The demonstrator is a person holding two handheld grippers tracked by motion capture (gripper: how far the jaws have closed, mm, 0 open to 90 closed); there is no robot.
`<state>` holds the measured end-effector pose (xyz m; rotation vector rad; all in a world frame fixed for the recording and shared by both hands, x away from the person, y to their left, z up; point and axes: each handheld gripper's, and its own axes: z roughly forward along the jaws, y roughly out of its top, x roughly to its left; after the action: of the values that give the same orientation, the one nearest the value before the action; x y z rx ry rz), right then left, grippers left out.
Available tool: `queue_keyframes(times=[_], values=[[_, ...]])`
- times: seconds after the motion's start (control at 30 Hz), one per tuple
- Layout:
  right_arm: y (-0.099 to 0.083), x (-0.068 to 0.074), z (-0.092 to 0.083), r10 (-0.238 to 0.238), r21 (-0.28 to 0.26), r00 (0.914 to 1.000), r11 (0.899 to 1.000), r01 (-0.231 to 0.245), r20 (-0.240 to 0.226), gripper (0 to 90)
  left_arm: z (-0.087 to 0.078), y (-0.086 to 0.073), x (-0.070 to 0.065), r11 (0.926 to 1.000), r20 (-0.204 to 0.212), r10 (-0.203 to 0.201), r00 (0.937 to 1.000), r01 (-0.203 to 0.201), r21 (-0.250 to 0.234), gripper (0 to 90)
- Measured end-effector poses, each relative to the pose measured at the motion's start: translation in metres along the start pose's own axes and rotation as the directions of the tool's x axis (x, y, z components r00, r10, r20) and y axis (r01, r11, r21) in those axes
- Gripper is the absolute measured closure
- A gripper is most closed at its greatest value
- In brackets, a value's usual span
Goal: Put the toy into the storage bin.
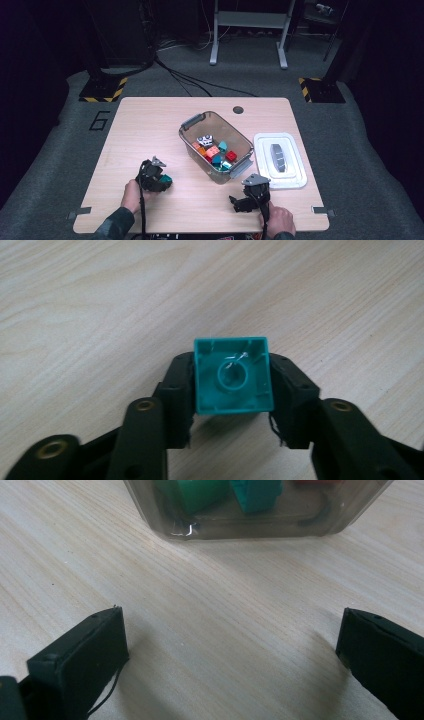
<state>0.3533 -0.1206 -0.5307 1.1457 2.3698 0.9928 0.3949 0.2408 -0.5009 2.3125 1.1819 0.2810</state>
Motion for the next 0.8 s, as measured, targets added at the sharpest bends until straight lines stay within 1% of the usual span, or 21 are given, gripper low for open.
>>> queue_keyframes(times=[0.07,0.1,0.13,0.2,0.23,0.37,0.5,0.53,0.6,0.63,0.73,0.8], values=[[0.0,0.0,0.0,0.0,0.0,1.0,1.0,0.0,0.0,0.0,0.0,0.0,0.0,1.0,-0.005,0.003,1.0,-0.003,0.0,58.6],[0.0,0.0,0.0,0.0,0.0,1.0,1.0,0.0,0.0,0.0,-0.001,0.001,0.0,0.9999,-0.009,0.012,0.9999,-0.012,0.004,58.8],[0.0,0.0,0.0,0.001,0.0,1.0,1.0,-0.001,0.0,0.0,-0.001,0.001,0.0,0.9999,-0.006,0.008,0.9999,-0.008,0.007,58.9],[0.0,0.0,0.0,0.0,0.0,1.0,1.0,0.0,0.0,0.0,-0.002,0.003,0.0,0.9999,-0.007,0.011,0.9999,-0.011,-0.001,59.0],[0.0,0.0,0.0,0.0,0.0,1.0,1.0,0.0,0.0,0.0,-0.003,0.004,0.0,1.0,-0.007,0.003,1.0,-0.003,-0.008,59.0],[0.0,0.0,0.0,0.0,0.0,1.0,1.0,0.0,0.0,0.0,-0.009,0.009,0.002,0.9997,-0.004,0.006,1.0,-0.006,-0.024,59.0],[0.0,0.0,0.0,0.0,0.0,1.0,1.0,0.0,0.0,0.0,-0.017,0.015,0.004,0.9991,0.001,0.012,0.9999,-0.012,-0.04,59.1],[0.0,0.0,0.0,0.001,0.0,1.0,1.0,-0.001,0.0,0.0,-0.019,0.016,0.005,0.9991,0.002,0.019,0.9998,-0.019,-0.038,59.1],[0.0,0.0,0.0,0.0,0.0,1.0,1.0,0.0,0.0,0.0,-0.021,0.018,0.007,0.9991,0.013,0.007,0.9999,-0.007,-0.043,59.1],[0.0,0.0,0.0,0.0,0.001,1.0,1.0,0.0,0.0,0.0,-0.022,0.019,0.008,0.9991,0.01,0.014,0.9999,-0.013,-0.041,59.1],[0.0,0.0,0.0,-0.008,0.003,1.0,1.0,0.008,-0.001,0.0,-0.027,0.023,0.01,0.9988,0.018,0.005,0.9998,-0.004,-0.049,59.1],[0.0,0.0,0.0,-0.008,0.003,1.0,1.0,0.008,-0.001,0.0,-0.031,0.026,0.011,0.9986,0.019,0.006,0.9998,-0.005,-0.052,59.0]])
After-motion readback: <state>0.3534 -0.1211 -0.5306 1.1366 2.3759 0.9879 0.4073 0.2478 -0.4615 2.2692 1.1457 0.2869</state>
